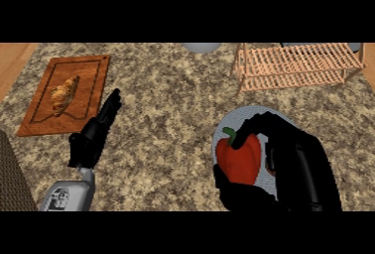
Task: Pick the bell pepper from the placemat and place it in the tiered shelf
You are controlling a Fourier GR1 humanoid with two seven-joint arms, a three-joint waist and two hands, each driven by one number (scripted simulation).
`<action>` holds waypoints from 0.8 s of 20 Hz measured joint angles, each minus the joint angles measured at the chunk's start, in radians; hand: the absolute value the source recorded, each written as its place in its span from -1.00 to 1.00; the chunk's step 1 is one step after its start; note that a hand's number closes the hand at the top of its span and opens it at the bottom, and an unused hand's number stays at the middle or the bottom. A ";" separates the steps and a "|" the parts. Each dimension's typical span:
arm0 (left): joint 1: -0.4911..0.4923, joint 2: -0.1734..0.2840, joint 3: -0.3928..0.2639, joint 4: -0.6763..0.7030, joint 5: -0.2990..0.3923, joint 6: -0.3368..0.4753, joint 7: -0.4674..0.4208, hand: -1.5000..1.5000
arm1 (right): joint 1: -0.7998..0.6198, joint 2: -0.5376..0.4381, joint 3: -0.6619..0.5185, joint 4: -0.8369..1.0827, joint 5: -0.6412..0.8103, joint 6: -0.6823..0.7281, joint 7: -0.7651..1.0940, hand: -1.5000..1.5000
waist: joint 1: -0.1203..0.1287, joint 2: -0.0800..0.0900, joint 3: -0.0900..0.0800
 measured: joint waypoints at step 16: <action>-0.017 0.000 0.009 0.026 -0.005 -0.001 -0.012 0.00 | -0.439 -0.088 -0.405 0.052 0.041 0.165 0.023 1.00 | 0.004 0.002 0.000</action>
